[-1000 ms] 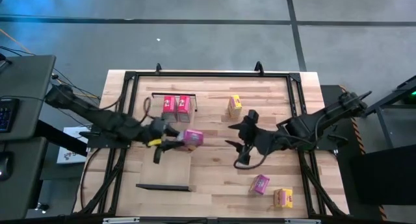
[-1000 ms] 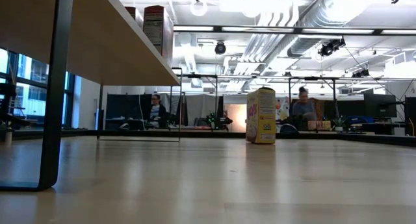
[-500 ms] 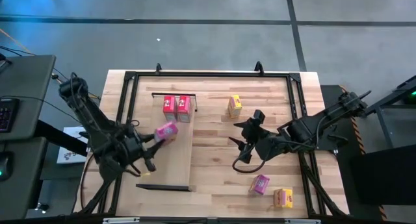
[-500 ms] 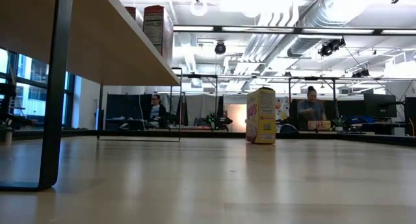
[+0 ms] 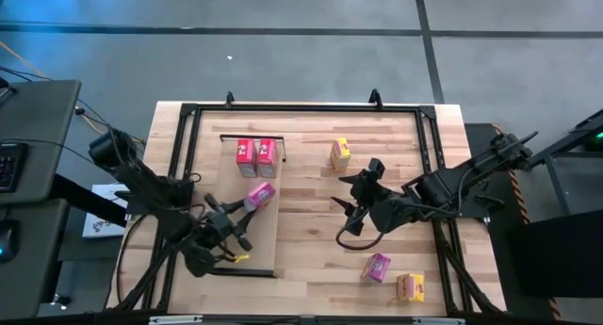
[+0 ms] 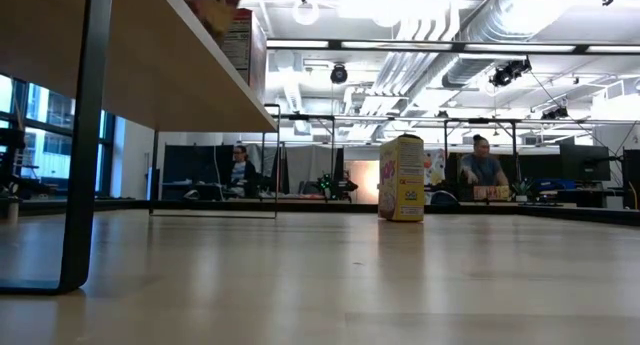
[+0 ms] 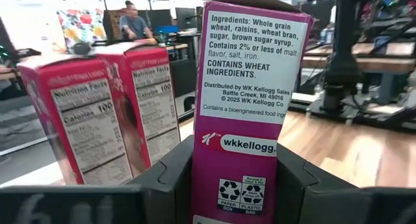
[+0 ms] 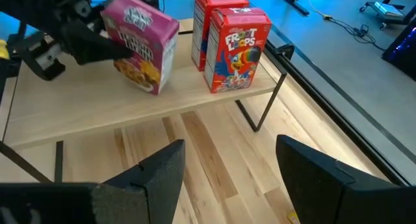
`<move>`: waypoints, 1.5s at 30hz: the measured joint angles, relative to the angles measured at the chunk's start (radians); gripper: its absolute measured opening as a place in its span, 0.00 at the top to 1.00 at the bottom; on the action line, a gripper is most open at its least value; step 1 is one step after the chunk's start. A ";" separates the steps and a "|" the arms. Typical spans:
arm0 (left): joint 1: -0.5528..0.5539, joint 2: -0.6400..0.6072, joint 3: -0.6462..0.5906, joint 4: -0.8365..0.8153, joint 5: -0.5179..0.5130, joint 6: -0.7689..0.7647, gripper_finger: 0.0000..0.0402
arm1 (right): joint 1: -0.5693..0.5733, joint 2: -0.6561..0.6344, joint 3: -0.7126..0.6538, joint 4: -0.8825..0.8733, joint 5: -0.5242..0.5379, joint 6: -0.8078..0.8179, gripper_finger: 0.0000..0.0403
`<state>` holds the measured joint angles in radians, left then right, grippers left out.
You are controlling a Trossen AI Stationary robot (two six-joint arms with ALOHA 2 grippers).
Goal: Stack cereal on shelf
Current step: Put the top purple cereal box on the shelf
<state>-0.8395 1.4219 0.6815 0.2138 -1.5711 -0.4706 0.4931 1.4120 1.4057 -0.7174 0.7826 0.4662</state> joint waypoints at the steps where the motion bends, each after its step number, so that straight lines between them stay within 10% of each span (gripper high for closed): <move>1: 0.008 0.011 0.000 0.001 0.000 0.000 0.69 | 0.000 0.000 0.000 0.000 0.000 0.000 0.42; 16: 0.029 0.037 0.001 0.026 0.013 0.018 0.68 | 0.000 0.000 0.000 -0.004 0.001 0.006 0.42; 28: 0.027 0.030 0.001 0.027 0.054 0.049 0.48 | 0.000 0.000 -0.001 -0.003 0.001 0.009 0.42; 45: -0.047 -0.203 0.001 0.039 0.183 0.152 0.44 | 0.000 0.001 -0.001 0.004 -0.005 0.008 0.42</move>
<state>-0.8866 1.2192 0.6823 0.2531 -1.3876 -0.3189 0.4931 1.4128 1.4052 -0.7136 0.7774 0.4745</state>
